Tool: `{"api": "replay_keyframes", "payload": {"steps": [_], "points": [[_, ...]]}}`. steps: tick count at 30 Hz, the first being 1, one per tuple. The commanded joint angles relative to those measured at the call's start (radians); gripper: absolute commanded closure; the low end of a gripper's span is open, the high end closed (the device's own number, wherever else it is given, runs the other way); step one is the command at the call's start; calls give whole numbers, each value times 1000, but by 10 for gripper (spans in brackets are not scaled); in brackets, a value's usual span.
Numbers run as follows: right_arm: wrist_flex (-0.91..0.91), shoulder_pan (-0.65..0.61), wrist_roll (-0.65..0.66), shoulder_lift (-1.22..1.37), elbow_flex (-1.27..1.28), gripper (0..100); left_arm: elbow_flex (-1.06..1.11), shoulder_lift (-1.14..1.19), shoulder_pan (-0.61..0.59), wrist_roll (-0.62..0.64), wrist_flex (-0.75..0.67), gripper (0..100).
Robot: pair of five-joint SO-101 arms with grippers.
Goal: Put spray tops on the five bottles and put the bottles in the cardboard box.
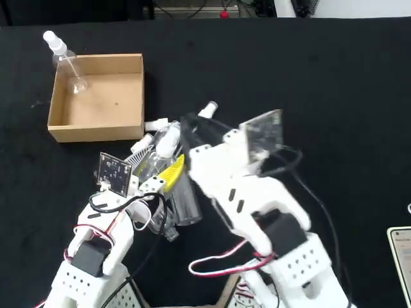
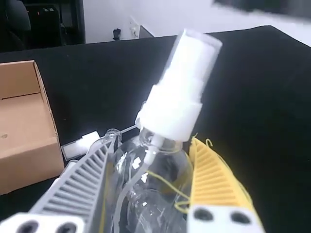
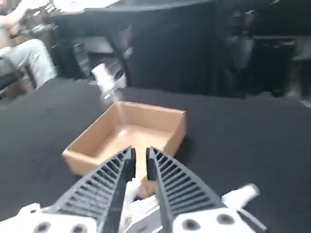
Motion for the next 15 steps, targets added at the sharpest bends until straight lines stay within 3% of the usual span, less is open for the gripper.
{"api": "replay_keyframes", "payload": {"steps": [1, 6, 11, 15], "points": [[49, 71, 6, -99, -45, 956, -25, -11, -2, 0, -23, 917], [21, 107, 9, -189, 51, 956, -25, -11, -2, 0, -18, 917], [-126, 175, 8, -163, 127, 956, -25, -11, 5, 0, -21, 914], [-138, 218, 8, -102, 153, 956, -35, -11, -1, 0, -23, 913]]}}
